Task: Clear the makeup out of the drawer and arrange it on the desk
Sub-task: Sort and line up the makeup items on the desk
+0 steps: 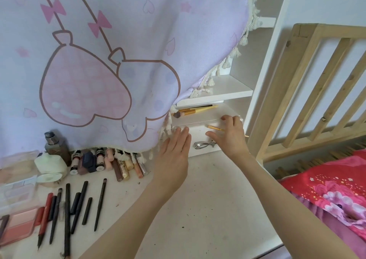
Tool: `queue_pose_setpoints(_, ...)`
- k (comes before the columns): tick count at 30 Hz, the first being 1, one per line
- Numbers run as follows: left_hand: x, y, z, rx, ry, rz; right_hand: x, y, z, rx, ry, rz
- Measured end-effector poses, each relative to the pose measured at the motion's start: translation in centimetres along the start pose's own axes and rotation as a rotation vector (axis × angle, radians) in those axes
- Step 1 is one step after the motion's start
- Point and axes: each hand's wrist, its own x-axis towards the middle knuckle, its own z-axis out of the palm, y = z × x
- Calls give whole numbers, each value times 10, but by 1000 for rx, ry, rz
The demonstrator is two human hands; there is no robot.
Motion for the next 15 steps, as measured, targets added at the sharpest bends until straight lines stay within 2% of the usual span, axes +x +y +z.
queue_pose_setpoints(4,-1,4,0,66,-31,-3,-5,-7,-10,0,32,-151)
queue_pose_setpoints(8,-2,6,1,87,-30,8,11,-20,-8,-164,-12,-366)
queue_pose_setpoints(15,-3,1,2,120,-61,24,33,-22,14,-67,-12,-437)
